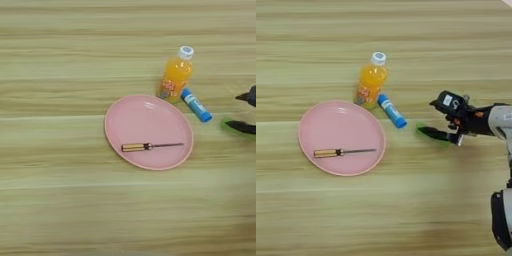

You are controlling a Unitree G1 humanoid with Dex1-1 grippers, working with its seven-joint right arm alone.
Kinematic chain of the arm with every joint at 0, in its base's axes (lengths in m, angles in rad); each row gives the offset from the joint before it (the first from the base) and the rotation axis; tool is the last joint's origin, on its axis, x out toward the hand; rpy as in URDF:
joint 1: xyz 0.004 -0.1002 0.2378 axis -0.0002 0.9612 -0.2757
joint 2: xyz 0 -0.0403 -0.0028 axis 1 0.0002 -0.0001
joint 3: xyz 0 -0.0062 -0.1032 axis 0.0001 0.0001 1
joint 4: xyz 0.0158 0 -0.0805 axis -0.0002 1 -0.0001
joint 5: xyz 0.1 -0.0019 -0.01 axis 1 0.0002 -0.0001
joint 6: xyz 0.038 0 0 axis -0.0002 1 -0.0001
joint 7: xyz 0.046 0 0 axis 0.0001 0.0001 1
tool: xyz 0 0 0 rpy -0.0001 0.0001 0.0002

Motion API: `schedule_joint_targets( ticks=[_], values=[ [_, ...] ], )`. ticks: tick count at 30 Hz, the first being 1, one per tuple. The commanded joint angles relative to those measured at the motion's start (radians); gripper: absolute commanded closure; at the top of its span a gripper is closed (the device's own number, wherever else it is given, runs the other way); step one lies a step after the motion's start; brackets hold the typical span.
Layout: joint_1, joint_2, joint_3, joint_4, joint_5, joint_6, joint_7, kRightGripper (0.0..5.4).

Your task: Move the objects on the table

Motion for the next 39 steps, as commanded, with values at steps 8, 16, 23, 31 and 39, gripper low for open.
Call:
schedule_joint_targets(
  ticks=[8,16,23,31,39],
  values=[
    [0.073,-0.020,-0.106,-0.368,0.259,0.158,0.163,0.03],
    [0.212,-0.024,-0.124,-0.611,0.387,0.324,0.281,0.03],
    [0.280,0.016,-0.089,-0.716,0.392,0.398,0.293,0.03],
    [0.264,0.095,-0.009,-0.750,0.341,0.432,0.240,0.03],
    [0.262,0.151,0.053,-0.766,0.302,0.444,0.216,0.03]
  ],
)
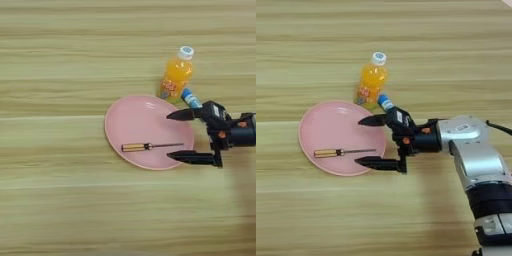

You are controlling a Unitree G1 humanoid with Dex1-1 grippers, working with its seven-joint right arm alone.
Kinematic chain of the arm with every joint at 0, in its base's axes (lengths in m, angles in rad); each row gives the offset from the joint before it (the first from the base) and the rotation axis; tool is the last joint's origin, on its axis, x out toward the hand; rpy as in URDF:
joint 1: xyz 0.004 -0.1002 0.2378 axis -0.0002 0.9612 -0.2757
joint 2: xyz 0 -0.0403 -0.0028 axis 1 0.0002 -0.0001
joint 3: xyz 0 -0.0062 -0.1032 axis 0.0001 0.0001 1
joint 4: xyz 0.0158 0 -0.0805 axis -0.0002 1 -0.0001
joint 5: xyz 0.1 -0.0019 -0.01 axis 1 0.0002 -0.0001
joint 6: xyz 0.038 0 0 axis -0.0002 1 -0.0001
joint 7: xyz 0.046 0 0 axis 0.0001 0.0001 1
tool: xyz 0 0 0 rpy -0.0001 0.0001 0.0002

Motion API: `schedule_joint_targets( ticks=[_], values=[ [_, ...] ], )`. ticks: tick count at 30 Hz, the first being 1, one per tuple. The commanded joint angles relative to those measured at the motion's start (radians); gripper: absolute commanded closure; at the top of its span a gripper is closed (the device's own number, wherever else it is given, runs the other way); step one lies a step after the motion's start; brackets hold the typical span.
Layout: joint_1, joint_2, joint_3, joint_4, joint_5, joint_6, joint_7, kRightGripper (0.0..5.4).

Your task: Move the objects on the table

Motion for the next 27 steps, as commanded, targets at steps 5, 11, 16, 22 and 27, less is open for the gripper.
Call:
schedule_joint_targets(
  ticks=[5,11,16,22,27],
  values=[
    [-0.084,0.044,0.055,0.004,-0.087,-0.021,-0.117,0.03],
    [-0.111,0.093,0.085,0.041,-0.140,-0.013,-0.188,0.03],
    [-0.128,0.119,0.102,0.072,-0.174,-0.023,-0.224,0.03],
    [-0.132,0.132,0.126,0.094,-0.212,-0.034,-0.240,0.18],
    [-0.114,0.123,0.146,0.088,-0.225,-0.044,-0.228,0.79]
  ],
)
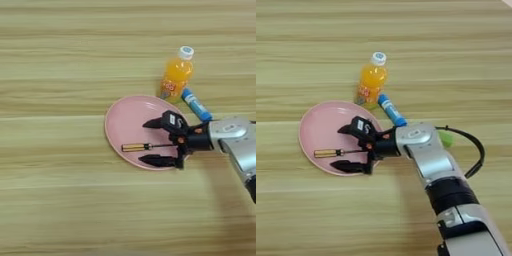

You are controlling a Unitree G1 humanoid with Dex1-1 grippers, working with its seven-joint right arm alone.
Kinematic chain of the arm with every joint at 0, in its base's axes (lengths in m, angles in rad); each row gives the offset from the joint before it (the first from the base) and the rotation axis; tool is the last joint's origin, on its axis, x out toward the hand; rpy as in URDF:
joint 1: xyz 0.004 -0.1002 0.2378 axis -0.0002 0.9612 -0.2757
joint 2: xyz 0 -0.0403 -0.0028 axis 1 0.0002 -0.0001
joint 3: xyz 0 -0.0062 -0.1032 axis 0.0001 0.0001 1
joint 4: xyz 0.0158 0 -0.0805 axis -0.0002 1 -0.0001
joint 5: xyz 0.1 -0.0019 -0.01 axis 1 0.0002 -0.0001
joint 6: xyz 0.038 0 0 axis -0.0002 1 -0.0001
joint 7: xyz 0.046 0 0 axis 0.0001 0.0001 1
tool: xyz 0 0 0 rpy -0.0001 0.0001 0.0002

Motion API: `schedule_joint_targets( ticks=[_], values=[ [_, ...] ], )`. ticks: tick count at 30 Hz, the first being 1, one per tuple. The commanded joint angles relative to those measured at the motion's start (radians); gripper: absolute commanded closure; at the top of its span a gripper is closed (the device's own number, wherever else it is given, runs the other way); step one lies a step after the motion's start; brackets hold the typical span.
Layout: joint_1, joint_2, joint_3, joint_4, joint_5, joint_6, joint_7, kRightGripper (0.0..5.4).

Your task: Move the objects on the table

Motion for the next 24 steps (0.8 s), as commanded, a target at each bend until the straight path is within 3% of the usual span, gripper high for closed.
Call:
schedule_joint_targets(
  ticks=[1,24],
  values=[
    [-0.045,-0.035,0.002,-0.033,-0.015,-0.028,-0.018,0.91],
    [-0.036,-0.042,0.012,-0.032,-0.020,-0.054,-0.019,3.27]
  ],
)
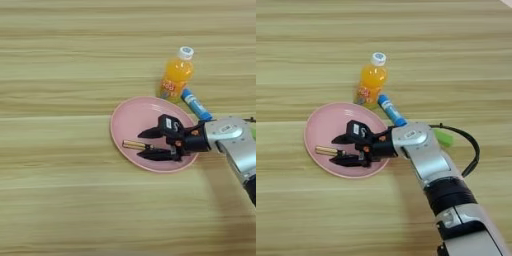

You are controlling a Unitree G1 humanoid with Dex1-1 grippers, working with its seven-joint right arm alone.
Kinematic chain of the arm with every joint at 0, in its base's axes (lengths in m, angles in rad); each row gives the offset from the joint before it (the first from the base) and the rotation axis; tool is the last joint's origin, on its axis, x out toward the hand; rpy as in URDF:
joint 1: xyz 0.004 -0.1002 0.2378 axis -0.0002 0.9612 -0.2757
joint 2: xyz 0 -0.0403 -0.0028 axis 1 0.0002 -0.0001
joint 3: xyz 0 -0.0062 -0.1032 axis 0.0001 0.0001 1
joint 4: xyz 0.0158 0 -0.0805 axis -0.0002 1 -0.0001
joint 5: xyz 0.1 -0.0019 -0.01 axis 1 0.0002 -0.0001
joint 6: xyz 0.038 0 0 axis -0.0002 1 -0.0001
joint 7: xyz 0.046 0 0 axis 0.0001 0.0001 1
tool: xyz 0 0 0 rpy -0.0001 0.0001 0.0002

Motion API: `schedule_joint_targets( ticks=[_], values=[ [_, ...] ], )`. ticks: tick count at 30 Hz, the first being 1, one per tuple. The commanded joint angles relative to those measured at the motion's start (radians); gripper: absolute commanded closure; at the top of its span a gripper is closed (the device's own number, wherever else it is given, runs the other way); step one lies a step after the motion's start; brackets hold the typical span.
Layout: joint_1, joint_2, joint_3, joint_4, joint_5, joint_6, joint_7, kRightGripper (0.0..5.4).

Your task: Move the objects on the table

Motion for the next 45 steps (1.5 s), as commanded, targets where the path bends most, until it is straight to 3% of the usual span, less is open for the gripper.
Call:
schedule_joint_targets(
  ticks=[1,12,25,37,45],
  values=[
    [-0.037,-0.039,-0.018,-0.025,-0.013,-0.007,-0.039,3.40],
    [-0.038,-0.039,-0.019,-0.025,-0.010,-0.009,-0.038,4.50],
    [-0.021,-0.038,-0.025,-0.068,0.009,-0.002,-0.029,4.51],
    [-0.031,-0.035,-0.141,-0.317,0.141,0.103,-0.059,4.51],
    [-0.087,-0.077,-0.296,-0.390,0.238,0.155,-0.113,4.51]
  ],
)
